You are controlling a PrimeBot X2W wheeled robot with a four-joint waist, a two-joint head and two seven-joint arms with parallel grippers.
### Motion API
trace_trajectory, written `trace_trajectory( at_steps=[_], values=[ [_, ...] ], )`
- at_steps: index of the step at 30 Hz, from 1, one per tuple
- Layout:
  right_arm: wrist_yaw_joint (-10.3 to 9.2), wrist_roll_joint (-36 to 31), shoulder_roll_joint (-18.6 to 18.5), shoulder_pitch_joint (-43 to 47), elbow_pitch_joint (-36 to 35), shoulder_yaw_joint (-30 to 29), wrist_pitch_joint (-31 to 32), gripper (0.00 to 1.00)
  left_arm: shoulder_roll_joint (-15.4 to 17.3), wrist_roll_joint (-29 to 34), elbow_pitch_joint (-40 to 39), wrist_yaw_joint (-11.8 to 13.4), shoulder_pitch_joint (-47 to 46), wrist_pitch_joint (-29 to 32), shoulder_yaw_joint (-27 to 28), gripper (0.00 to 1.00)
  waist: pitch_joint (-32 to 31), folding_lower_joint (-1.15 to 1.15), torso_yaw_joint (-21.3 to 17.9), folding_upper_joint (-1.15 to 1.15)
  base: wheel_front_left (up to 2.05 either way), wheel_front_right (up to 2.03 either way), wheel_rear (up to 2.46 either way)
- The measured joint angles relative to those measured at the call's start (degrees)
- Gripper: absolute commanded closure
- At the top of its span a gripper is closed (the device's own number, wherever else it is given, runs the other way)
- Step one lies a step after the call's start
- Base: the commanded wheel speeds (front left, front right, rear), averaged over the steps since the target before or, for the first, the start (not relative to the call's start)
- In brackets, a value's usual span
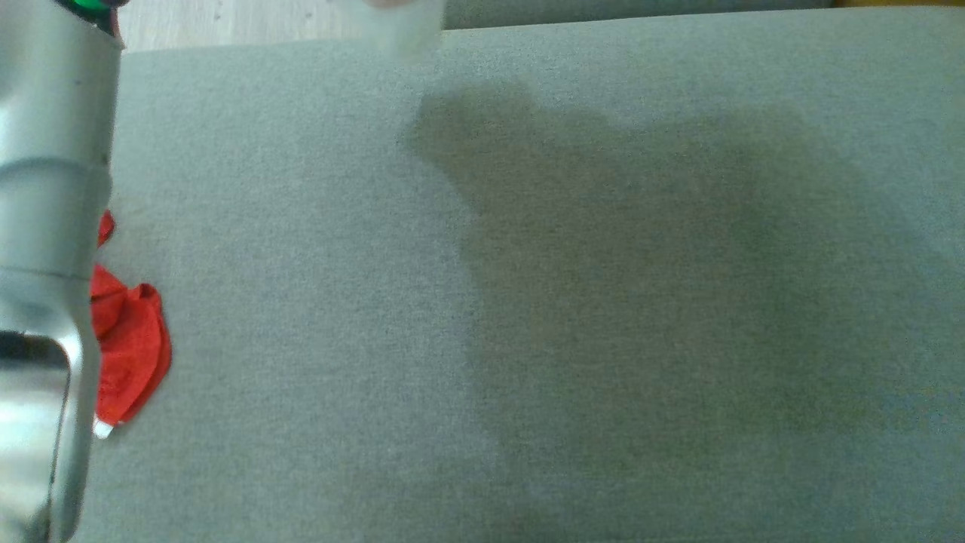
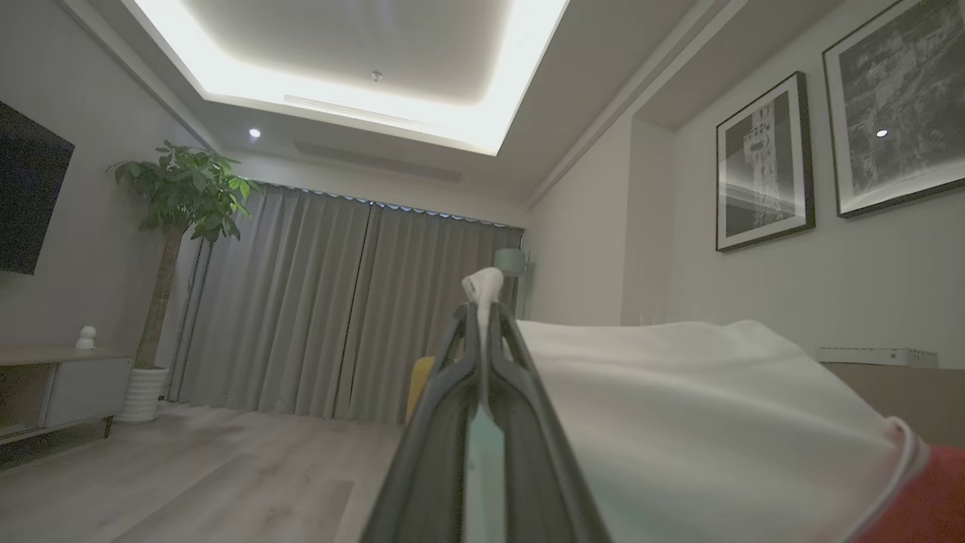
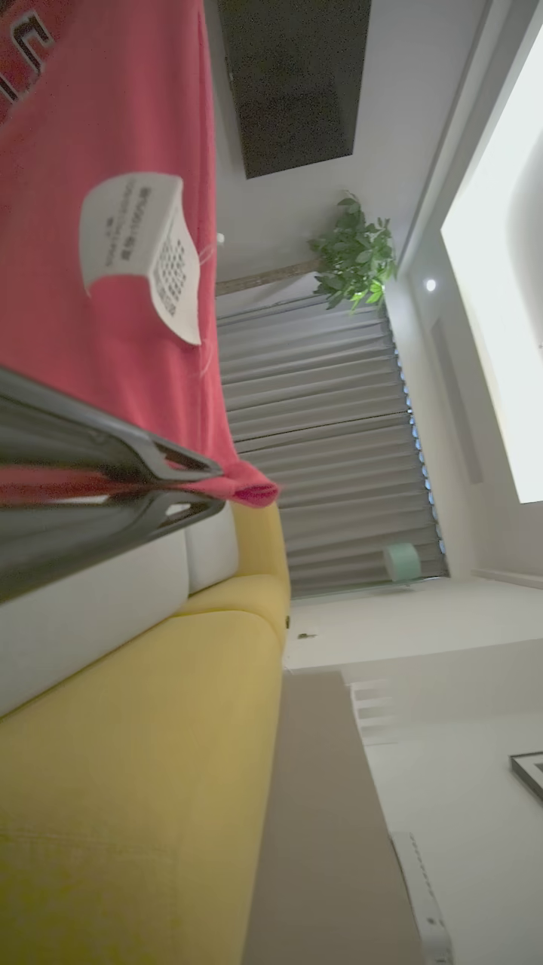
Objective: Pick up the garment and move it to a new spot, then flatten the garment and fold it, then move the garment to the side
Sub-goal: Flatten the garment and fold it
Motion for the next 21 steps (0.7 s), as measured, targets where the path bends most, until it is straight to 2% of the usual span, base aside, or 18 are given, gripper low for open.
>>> trace_trajectory(
  at_steps=[3,5,10,13,17,21],
  values=[
    [0.00,1.13,1.29,-0.72,7.53,4.38,-2.16,1.00,-2.16,-1.19,8.38,-0.43,0.50,0.01,0.26,1.00,0.61,0.01,0.31,0.00,0.00,0.00,0.00],
    [0.00,1.69,1.89,-0.46,10.35,5.91,-2.75,1.00,-3.20,-1.55,11.14,-0.78,1.46,0.02,0.22,1.00,0.87,0.02,0.44,0.00,0.00,0.00,0.00],
    [0.00,5.25,5.25,2.85,21.71,12.67,-3.92,1.00,-8.65,-4.74,23.13,-1.88,9.88,0.09,0.45,1.00,2.74,0.02,0.81,0.00,0.00,0.00,0.00],
    [0.00,8.53,6.25,6.71,26.49,15.52,-3.94,1.00,-10.07,-6.64,27.82,-3.02,14.01,0.02,1.62,1.00,4.32,0.02,0.90,0.00,0.00,0.00,0.00],
    [0.00,13.10,6.24,13.15,28.84,19.05,-5.17,1.00,-11.06,-9.13,30.80,-4.76,16.69,-0.51,3.12,1.00,6.14,0.02,1.16,0.00,0.00,0.00,0.00],
    [0.00,18.47,5.19,19.12,27.24,21.81,-8.28,1.00,-11.57,-11.52,30.54,-7.12,20.18,-1.07,5.36,1.00,6.55,0.02,1.38,0.00,0.00,0.00,0.00]
  ],
)
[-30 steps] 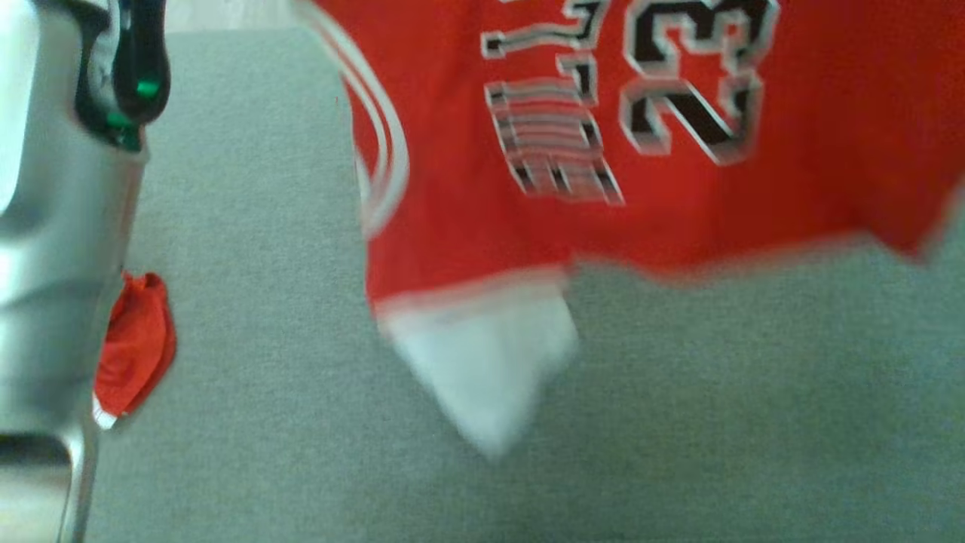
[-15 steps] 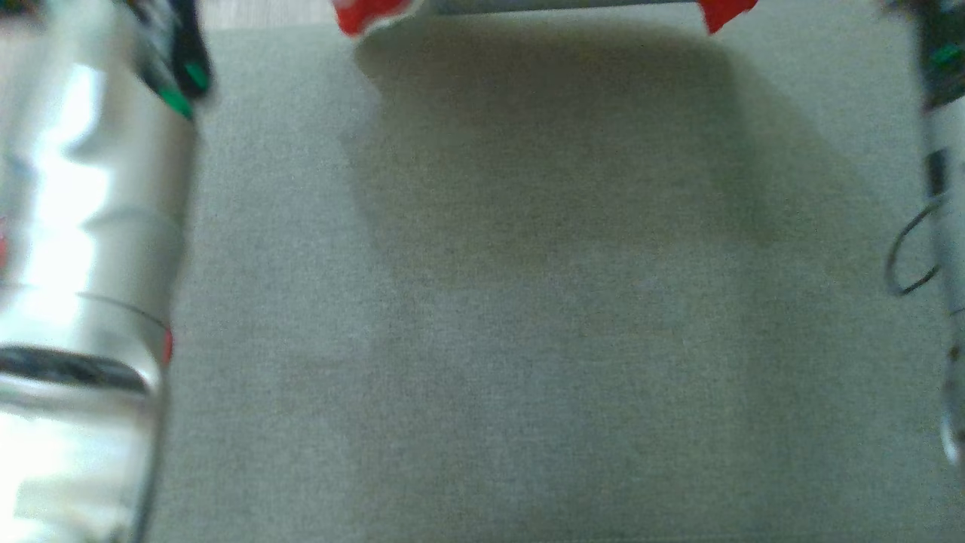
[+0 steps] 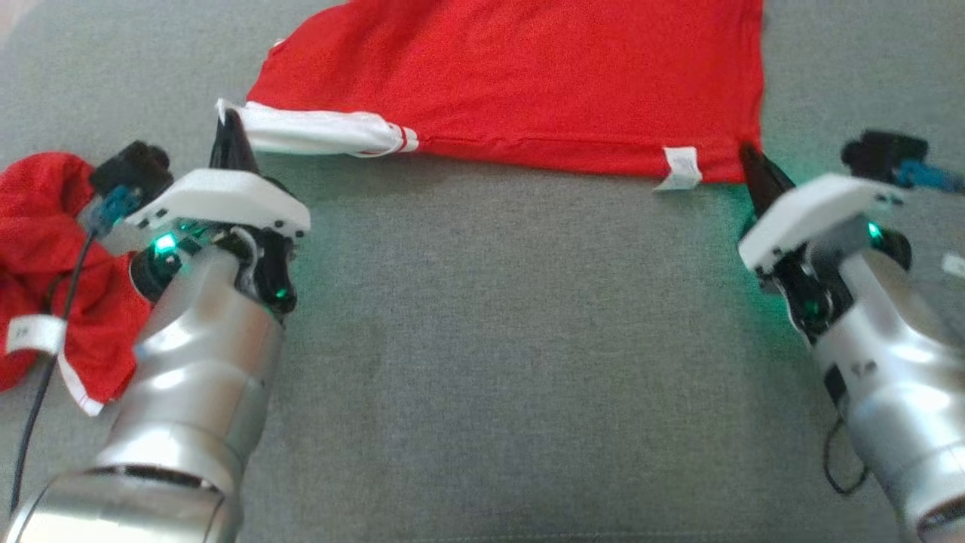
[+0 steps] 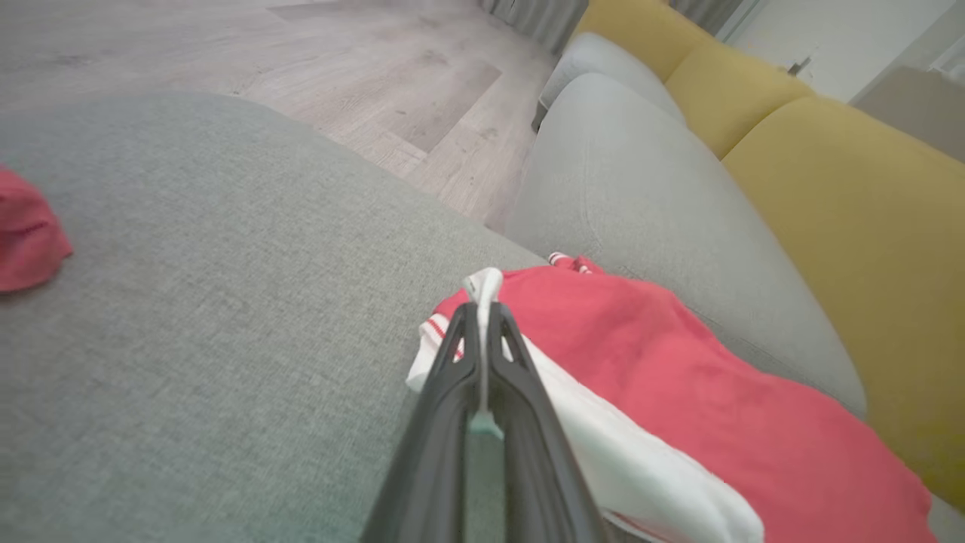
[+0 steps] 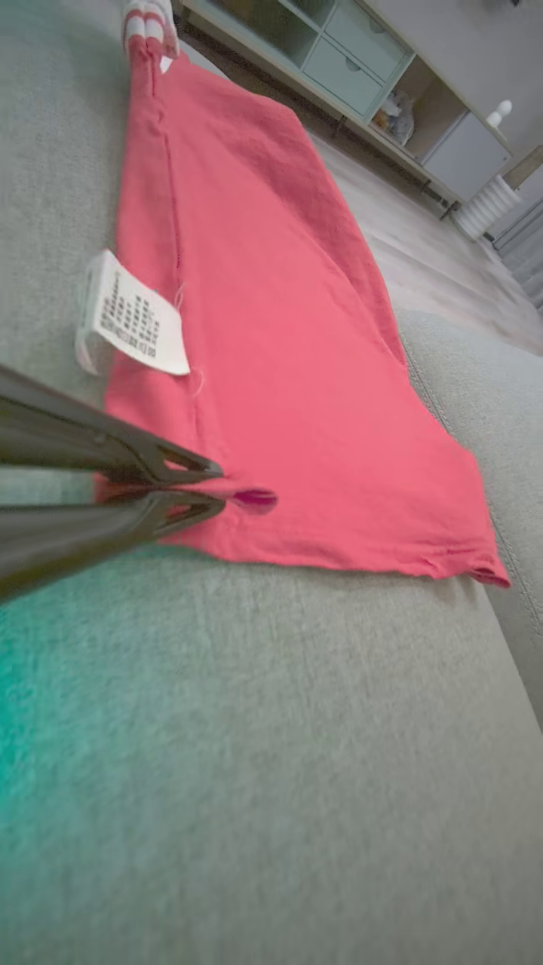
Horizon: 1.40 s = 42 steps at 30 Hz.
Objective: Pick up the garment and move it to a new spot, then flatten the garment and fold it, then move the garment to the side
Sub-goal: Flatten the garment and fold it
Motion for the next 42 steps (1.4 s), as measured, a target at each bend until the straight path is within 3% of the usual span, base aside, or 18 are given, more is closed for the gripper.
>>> trace_trajectory(
  at_steps=[5,11,16,21,24,27,30,33,37,42],
  values=[
    [0.00,5.21,-3.98,6.73,-6.82,2.89,-3.71,1.00,2.57,3.31,-12.76,-0.64,8.37,-0.01,4.54,1.00,-1.25,-0.01,-0.05,0.00,0.00,0.00,0.00],
    [0.00,7.05,-10.32,16.90,-16.40,4.76,-6.93,1.00,4.26,10.39,-31.08,0.01,28.15,-0.01,7.16,1.00,-4.64,-0.02,-0.06,0.00,0.00,0.00,0.00],
    [0.00,5.61,-13.59,28.27,-23.70,2.01,-5.63,1.00,5.92,12.79,-48.83,5.19,44.53,3.08,5.50,1.00,-7.73,-0.03,0.63,0.00,0.00,0.00,0.00],
    [0.01,0.54,-13.28,40.75,-31.97,-8.08,1.60,1.00,8.99,14.05,-72.07,12.56,60.20,13.03,4.99,1.00,-9.82,-0.03,1.03,0.00,0.00,0.00,0.00],
    [0.01,-4.64,-10.89,48.18,-39.10,-16.99,8.40,1.00,10.66,14.70,-83.53,16.60,68.16,18.62,4.74,1.00,-10.13,-0.02,0.95,0.00,0.00,0.00,0.00],
    [0.01,-10.65,-5.33,55.01,-48.21,-25.16,16.48,1.00,12.47,15.28,-90.89,19.16,72.37,22.98,4.57,1.00,-9.97,-0.02,0.90,0.00,0.00,0.00,0.00],
    [0.01,-16.12,0.80,59.16,-57.34,-30.27,24.41,1.00,13.96,15.24,-93.65,20.17,72.77,26.21,4.76,1.00,-9.30,-0.02,0.78,0.00,0.00,0.00,0.00],
    [0.01,-19.79,4.60,59.11,-62.75,-32.78,30.52,1.00,14.83,14.32,-92.76,19.56,71.29,28.60,4.80,1.00,-8.10,-0.01,0.58,0.00,0.00,0.00,0.00],
    [0.01,-21.31,5.39,55.07,-63.33,-33.89,34.59,1.00,16.12,12.15,-86.78,16.53,64.94,31.49,4.25,1.00,-5.99,-0.01,0.25,0.00,0.00,0.00,0.00],
    [0.01,-21.28,4.49,45.20,-58.32,-33.67,34.78,1.00,16.50,11.31,-77.62,12.47,52.64,32.95,2.64,1.00,-3.37,0.01,-0.04,0.00,0.00,0.00,0.00]
  ],
)
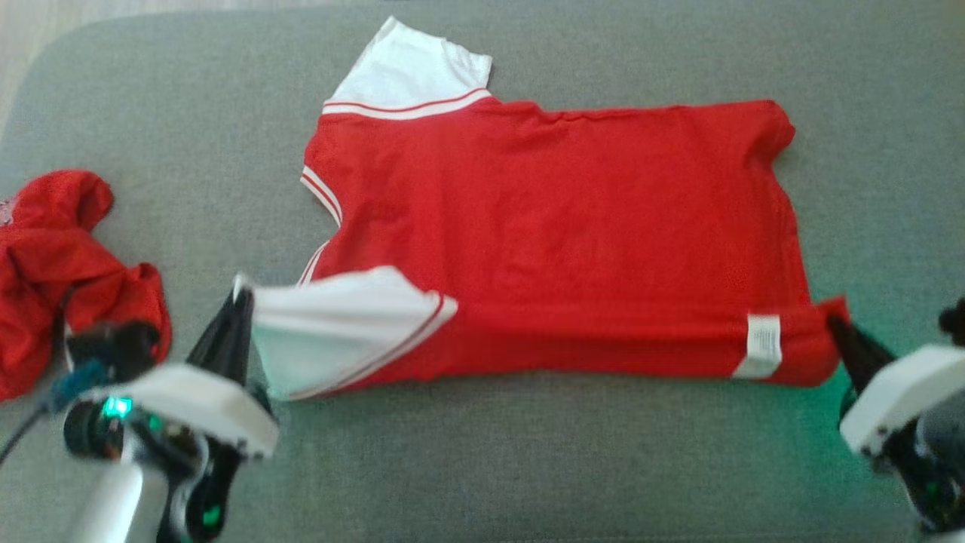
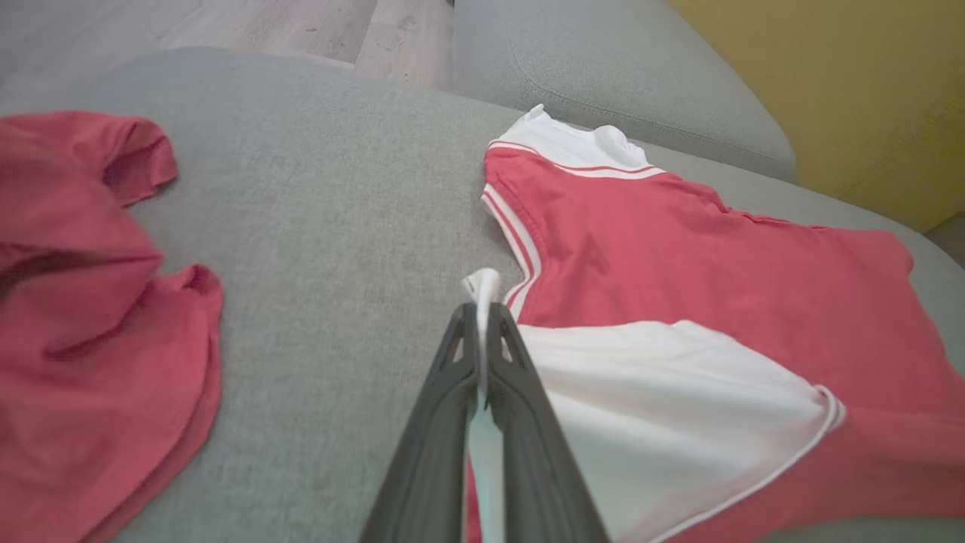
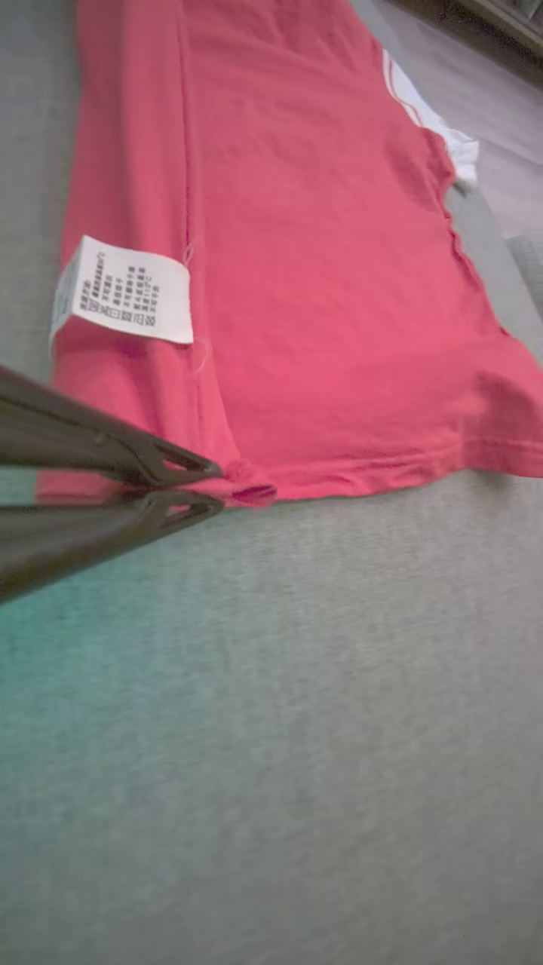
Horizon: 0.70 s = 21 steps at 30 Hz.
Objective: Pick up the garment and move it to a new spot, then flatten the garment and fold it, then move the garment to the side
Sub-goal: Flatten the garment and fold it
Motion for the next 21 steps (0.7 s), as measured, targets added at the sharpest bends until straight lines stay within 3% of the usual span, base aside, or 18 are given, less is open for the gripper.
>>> trace_trajectory(
  at_steps=[8,9,10,11,12,16,21],
  values=[
    [0.00,0.74,-2.77,-7.57,7.68,2.61,-5.46,1.00,-0.75,-0.20,12.76,-5.67,-11.15,-2.99,-2.31,1.00,2.35,0.00,-0.30,0.00,0.00,0.00,0.00],
    [0.00,1.00,-3.11,-8.21,8.67,3.54,-6.46,0.91,-1.02,-0.21,14.50,-6.34,-12.08,-3.65,-2.72,0.97,2.52,0.00,-0.37,0.00,0.00,0.00,0.00],
    [0.00,1.59,-3.21,-8.72,9.39,4.32,-7.80,0.91,-1.48,-0.22,16.23,-7.01,-12.79,-4.35,-2.91,0.97,2.65,0.00,-0.45,0.00,0.00,0.00,0.00],
    [0.00,2.08,-3.35,-9.13,10.03,5.21,-8.98,0.19,-2.05,-0.22,17.77,-7.42,-13.34,-5.09,-3.02,0.51,2.75,-0.01,-0.52,0.00,0.00,0.00,0.00],
    [0.00,2.97,-3.55,-9.61,11.24,6.92,-11.48,0.00,-3.18,-0.22,20.28,-7.97,-13.69,-6.44,-3.22,0.00,2.90,-0.01,-0.64,0.00,0.00,0.00,0.00],
    [0.00,3.74,-4.65,-9.55,12.30,10.05,-18.05,0.00,-4.52,0.88,23.09,-7.49,-13.51,-12.20,-3.15,0.00,2.75,-0.01,-0.74,0.00,0.00,0.00,0.00],
    [-0.01,0.14,-5.16,-9.20,9.58,11.33,-29.18,0.00,-4.98,7.30,21.61,-3.63,-12.66,-22.84,-3.38,0.00,1.77,-0.02,-0.51,0.00,0.00,0.00,0.00]
  ],
)
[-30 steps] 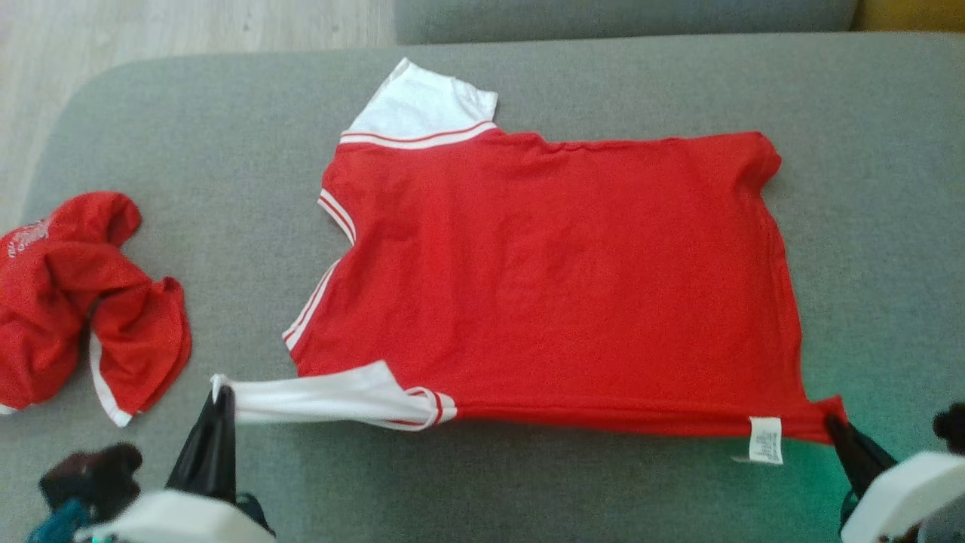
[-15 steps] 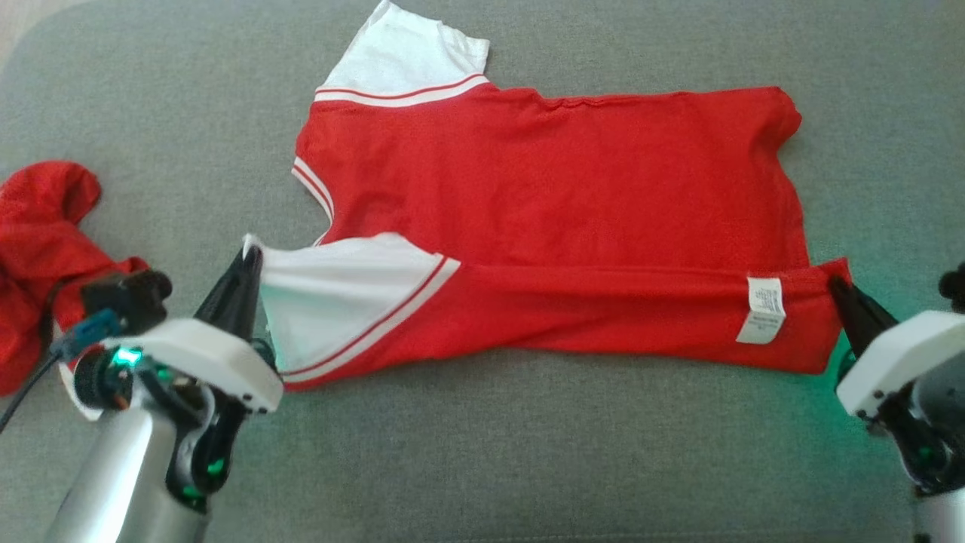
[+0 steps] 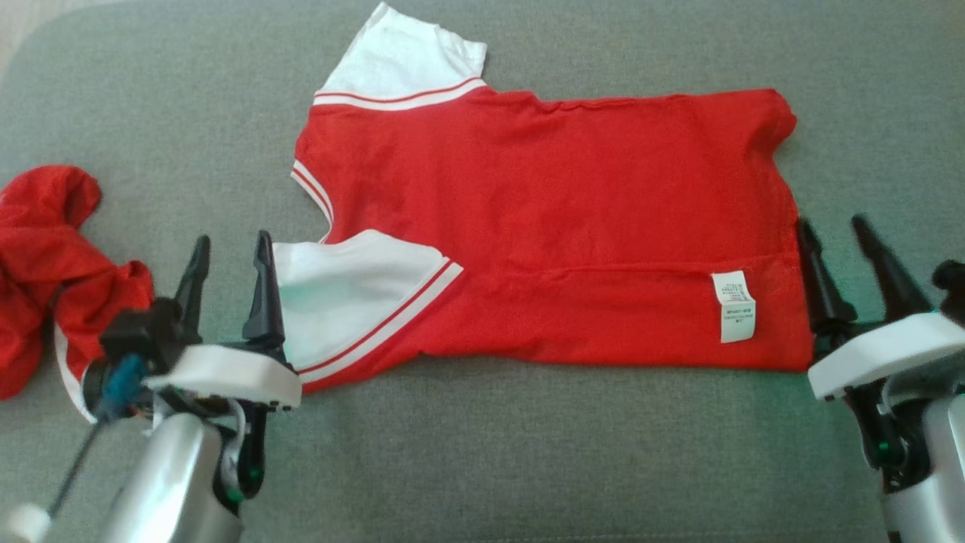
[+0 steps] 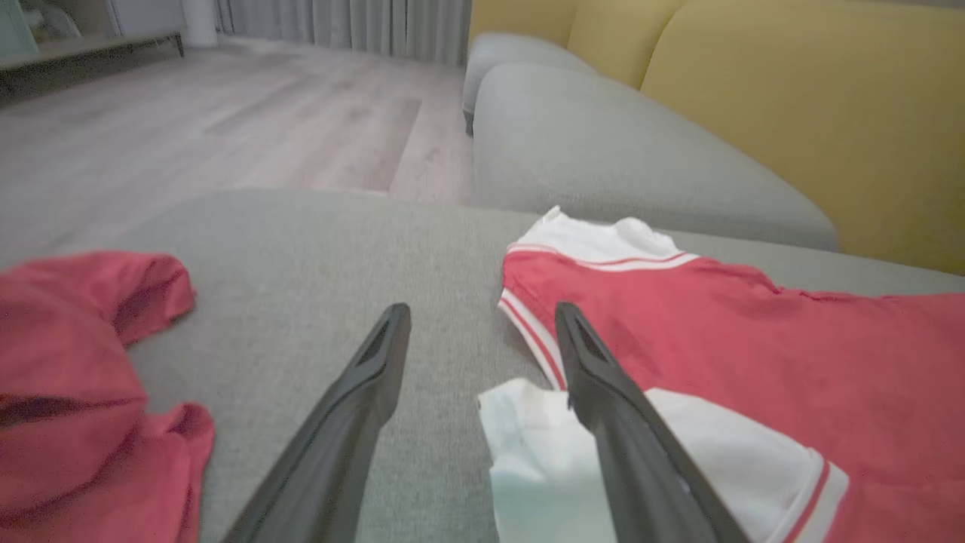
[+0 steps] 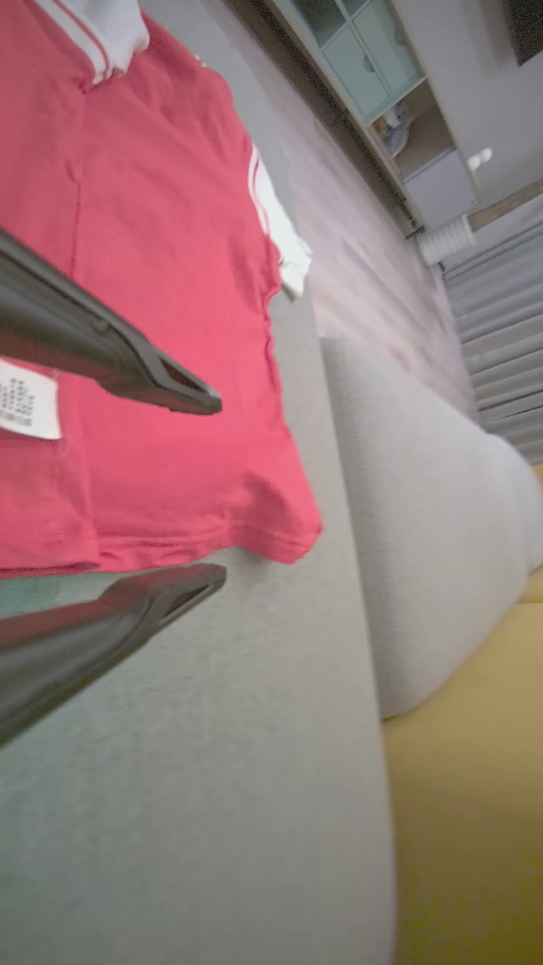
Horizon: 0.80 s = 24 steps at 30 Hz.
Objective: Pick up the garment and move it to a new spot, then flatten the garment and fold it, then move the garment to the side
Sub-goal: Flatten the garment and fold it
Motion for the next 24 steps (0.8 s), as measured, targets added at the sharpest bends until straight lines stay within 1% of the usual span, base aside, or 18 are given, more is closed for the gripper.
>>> trace_trajectory(
  at_steps=[2,4,8,12,16,19,24],
  values=[
    [0.00,-3.48,0.46,0.42,-2.29,-0.47,-3.69,0.00,-0.03,2.90,-1.71,1.93,0.78,-3.71,-0.47,0.00,-0.61,0.00,0.06,0.00,0.00,0.00,0.00],
    [0.00,-6.11,1.83,1.72,-4.75,-1.43,-6.43,0.00,-0.20,4.64,-3.09,3.26,1.65,-6.31,-1.14,0.00,-1.27,0.00,0.07,0.00,0.00,0.00,0.00],
    [0.00,-9.44,5.68,6.22,-10.27,-1.26,-7.79,0.00,-0.33,7.83,-7.09,5.98,4.00,-8.34,-1.46,0.00,-2.72,-0.01,-0.22,0.00,0.00,0.00,0.00],
    [0.00,-10.59,7.22,9.91,-14.89,-0.11,-7.68,0.00,-0.33,9.01,-10.45,8.20,7.54,-8.47,-2.01,0.00,-3.95,-0.01,-0.98,0.00,0.00,0.00,0.00],
    [0.00,-10.88,8.15,13.45,-18.05,0.44,-6.64,0.00,-0.25,10.01,-12.73,9.96,11.27,-6.98,-3.05,0.00,-5.11,-0.01,-1.52,0.00,0.00,0.00,0.00],
    [0.00,-11.14,9.17,15.72,-19.90,0.58,-5.91,0.00,-0.21,10.04,-14.07,10.79,13.13,-5.90,-3.23,0.00,-5.72,-0.01,-1.74,0.00,0.00,0.00,0.00],
    [0.00,-11.14,9.40,16.41,-20.91,0.56,-5.12,0.00,0.44,10.02,-14.65,10.89,13.78,-4.12,-3.23,0.00,-6.35,-0.01,-1.90,0.00,0.00,0.00,0.00]
  ],
)
